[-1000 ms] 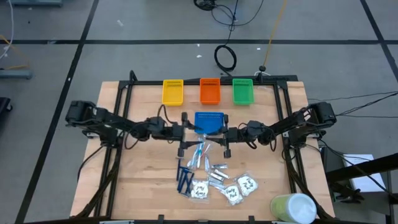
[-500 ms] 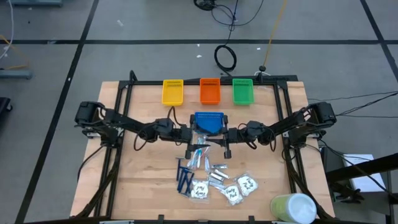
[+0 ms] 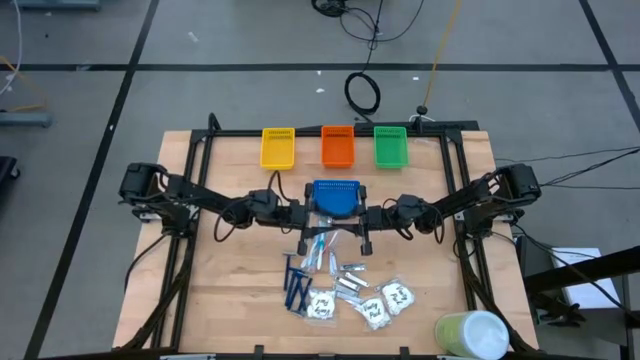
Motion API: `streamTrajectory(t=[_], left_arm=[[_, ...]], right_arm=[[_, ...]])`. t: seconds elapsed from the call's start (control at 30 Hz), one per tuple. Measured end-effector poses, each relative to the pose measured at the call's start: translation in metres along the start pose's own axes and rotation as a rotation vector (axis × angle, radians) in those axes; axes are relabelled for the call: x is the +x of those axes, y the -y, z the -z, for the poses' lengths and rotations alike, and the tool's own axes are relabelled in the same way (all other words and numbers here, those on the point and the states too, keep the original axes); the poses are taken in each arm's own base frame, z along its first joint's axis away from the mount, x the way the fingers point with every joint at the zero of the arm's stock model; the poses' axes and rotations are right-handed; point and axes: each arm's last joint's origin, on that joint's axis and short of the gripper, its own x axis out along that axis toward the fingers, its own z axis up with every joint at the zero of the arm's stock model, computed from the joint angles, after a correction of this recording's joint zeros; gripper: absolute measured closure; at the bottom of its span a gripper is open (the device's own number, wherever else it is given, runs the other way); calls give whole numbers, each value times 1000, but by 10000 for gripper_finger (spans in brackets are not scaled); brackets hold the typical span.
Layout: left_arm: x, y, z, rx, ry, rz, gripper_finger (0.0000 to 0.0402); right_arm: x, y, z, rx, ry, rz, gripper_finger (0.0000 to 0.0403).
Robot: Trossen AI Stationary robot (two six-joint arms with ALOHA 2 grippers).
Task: Pick & Place Travel size toiletries
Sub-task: Put the silver nail cutter into the yellow basket
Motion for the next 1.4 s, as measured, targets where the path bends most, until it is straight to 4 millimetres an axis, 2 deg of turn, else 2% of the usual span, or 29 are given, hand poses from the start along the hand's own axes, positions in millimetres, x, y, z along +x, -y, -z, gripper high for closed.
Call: streamTrajectory(t=[0.1, 0.23, 0.33, 0.43, 0.57, 0.67, 0.77, 0.93, 1.13, 1.4], left_arm=[[0, -2, 1, 0, -4, 12, 364], [-1, -4, 1, -4, -5, 19, 364], [-1, -5, 1, -5, -13, -4, 363], [-6, -8, -6, 1, -36, -36, 363], [-18, -12, -24, 6, -87, -105, 363], [-33, -20, -37, 6, -165, -256, 363], [-49, -31, -44, -71, -261, -456, 363], [-80, -60, -50, -154, -362, -716, 363], [-104, -109, -31, -280, -432, -932, 363], [-121, -172, 34, -517, -536, -1080, 363]], right_arm=[[0, 0, 0, 4, -1, 0, 367], [0, 0, 0, 12, -1, 0, 366], [0, 0, 1, 39, -15, 2, 349], [0, 0, 3, 53, -41, 9, 307], [0, 0, 5, 98, -61, 12, 227], [-1, -1, 9, 123, -105, -5, 168], [-5, 0, 0, 118, -145, 19, 124], [-21, 8, -12, 87, -307, 220, 103], [-44, 14, -27, 107, -442, 397, 118], [-55, 14, -34, 131, -480, 407, 137]])
